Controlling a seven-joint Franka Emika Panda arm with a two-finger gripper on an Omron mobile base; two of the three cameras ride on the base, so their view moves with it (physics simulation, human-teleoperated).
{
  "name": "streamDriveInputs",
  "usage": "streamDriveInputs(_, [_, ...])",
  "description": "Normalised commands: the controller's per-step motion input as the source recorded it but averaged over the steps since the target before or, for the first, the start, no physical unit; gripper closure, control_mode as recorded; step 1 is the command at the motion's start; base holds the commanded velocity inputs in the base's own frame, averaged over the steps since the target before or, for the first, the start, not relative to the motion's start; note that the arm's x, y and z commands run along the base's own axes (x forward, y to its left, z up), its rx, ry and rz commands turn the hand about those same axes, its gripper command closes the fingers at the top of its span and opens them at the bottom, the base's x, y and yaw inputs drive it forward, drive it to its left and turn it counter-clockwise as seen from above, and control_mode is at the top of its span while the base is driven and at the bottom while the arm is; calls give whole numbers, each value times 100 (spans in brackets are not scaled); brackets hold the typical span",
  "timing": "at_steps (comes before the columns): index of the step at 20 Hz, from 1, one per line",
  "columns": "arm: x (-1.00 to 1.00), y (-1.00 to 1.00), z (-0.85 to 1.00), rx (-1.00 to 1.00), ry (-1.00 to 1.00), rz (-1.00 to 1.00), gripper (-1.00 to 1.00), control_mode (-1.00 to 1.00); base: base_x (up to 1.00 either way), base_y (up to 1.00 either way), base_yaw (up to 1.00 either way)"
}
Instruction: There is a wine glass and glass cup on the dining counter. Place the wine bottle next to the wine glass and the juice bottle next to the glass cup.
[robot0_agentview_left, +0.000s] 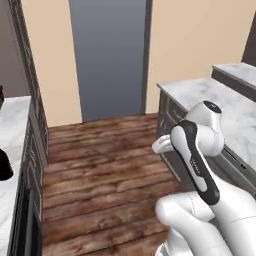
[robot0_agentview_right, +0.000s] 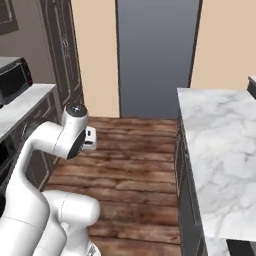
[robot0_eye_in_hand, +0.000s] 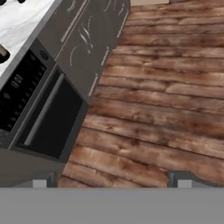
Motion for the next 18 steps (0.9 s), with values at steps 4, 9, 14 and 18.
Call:
streamDriveInputs(4, [0, 0, 0, 0, 0, 0, -100, 100, 46, 0, 42])
streamDriveInputs(9, [0, 0, 0, 0, 0, 0, -100, 100, 46, 0, 42])
streamDriveInputs(14, [0, 0, 0, 0, 0, 0, -100, 100, 45, 0, 43])
streamDriveInputs(18, [0, 0, 0, 0, 0, 0, -100, 100, 45, 0, 44])
